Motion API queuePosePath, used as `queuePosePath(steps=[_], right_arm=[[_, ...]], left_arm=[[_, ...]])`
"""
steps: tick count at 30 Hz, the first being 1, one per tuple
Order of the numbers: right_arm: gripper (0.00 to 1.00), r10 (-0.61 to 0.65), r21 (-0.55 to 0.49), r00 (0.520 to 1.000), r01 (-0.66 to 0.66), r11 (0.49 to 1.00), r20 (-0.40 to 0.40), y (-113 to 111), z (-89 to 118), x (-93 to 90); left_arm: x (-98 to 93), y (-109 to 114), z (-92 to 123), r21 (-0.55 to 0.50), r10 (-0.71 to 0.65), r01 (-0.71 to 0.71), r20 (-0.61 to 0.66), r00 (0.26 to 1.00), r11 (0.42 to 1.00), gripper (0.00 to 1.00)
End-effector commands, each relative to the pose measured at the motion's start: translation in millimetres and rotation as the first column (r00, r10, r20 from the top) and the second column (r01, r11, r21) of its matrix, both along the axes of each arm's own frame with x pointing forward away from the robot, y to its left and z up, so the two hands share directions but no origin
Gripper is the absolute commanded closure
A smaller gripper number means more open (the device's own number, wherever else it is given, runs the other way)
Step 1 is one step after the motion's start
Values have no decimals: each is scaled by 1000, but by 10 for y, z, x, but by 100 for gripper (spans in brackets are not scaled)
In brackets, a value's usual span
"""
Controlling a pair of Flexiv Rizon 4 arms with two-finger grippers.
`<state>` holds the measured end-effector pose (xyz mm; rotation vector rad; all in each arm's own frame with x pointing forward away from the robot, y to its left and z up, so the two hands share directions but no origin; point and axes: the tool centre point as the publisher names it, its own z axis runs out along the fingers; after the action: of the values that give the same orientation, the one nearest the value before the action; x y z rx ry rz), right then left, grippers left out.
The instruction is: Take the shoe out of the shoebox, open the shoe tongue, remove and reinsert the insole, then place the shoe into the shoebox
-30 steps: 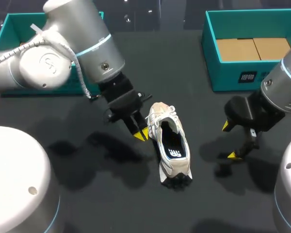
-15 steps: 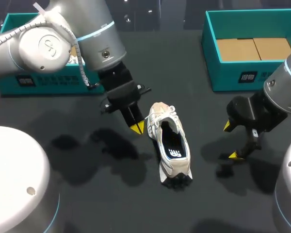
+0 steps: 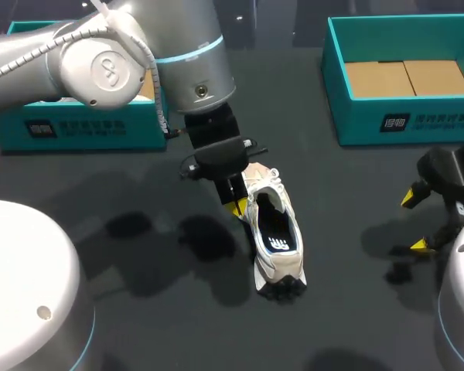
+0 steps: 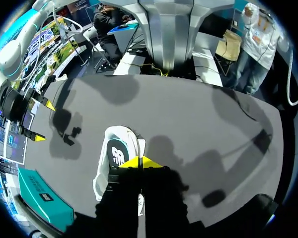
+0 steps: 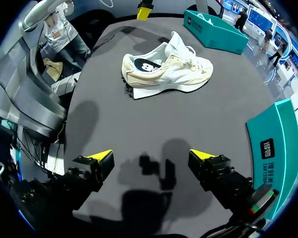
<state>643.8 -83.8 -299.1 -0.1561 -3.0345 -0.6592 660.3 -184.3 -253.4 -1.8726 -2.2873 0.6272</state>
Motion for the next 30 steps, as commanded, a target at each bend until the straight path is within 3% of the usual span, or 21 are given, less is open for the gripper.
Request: queuePosePath(steps=[1, 10, 19, 30], right_arm=[[0, -6, -1, 1000, 6, 1000, 15, -20, 43, -90], [0, -6, -1, 1000, 6, 1000, 15, -20, 43, -90], [0, -6, -1, 1000, 6, 1000, 15, -20, 43, -90], [0, -6, -1, 1000, 6, 1000, 15, -20, 43, -90]], left_arm=[[89, -155, -45, 41, -75, 76, -17, 997, 996, 100], [242, -415, -245, 116, -208, 205, 15, 978, 972, 100], [242, -415, -245, 116, -208, 205, 15, 978, 972, 100], [22, -398, -648, 167, -286, 280, 14, 958, 945, 100]])
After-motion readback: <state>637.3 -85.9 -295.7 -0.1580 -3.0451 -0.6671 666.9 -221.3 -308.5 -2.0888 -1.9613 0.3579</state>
